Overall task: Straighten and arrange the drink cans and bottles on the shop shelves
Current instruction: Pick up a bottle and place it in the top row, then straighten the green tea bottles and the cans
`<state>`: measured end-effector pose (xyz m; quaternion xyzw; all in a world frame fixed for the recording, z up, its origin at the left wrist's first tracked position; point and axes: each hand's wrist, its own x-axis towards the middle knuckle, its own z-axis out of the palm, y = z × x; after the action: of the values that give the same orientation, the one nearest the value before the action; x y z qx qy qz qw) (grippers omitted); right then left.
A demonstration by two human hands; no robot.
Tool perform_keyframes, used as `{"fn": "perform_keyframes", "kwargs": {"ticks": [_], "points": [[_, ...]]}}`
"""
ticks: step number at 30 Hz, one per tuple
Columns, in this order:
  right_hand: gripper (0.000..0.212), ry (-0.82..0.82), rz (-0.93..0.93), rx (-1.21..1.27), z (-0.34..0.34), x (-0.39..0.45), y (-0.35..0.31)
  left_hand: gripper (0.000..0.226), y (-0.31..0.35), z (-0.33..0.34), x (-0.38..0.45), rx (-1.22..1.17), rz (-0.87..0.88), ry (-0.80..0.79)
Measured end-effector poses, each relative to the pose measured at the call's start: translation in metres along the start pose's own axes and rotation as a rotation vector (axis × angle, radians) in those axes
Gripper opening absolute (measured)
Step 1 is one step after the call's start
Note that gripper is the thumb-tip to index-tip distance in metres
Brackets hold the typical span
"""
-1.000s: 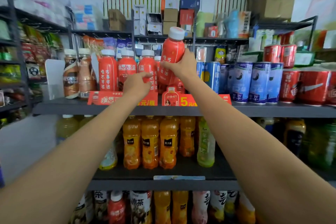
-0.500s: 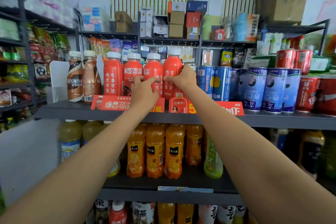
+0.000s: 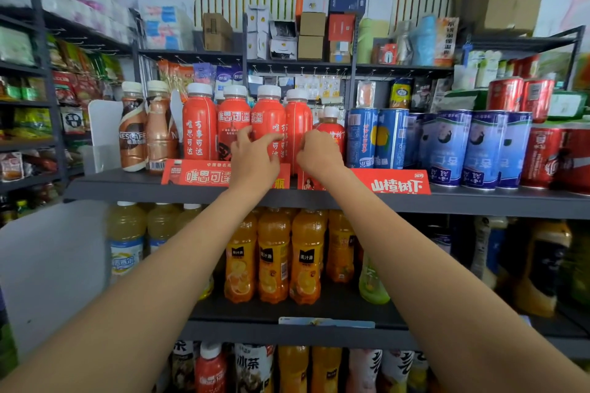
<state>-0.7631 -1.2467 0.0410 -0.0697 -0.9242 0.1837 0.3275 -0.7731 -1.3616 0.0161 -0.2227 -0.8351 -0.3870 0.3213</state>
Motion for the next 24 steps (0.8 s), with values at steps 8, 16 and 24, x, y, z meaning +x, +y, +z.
{"fn": "perform_keyframes", "kwargs": {"ticks": [8, 16, 24], "points": [[0.032, -0.139, 0.036, -0.013, 0.010, 0.008, 0.007, 0.047, -0.009, 0.001, 0.002, 0.076, 0.047, -0.022], [0.026, 0.072, -0.045, -0.084, 0.004, -0.006, -0.012, 0.045, -0.012, 0.000, -0.009, 0.119, 0.152, 0.075], [0.034, 0.703, -0.293, 0.180, 0.017, -0.111, 0.070, 0.029, 0.001, 0.050, -0.102, -0.013, 0.528, 0.157]]}}
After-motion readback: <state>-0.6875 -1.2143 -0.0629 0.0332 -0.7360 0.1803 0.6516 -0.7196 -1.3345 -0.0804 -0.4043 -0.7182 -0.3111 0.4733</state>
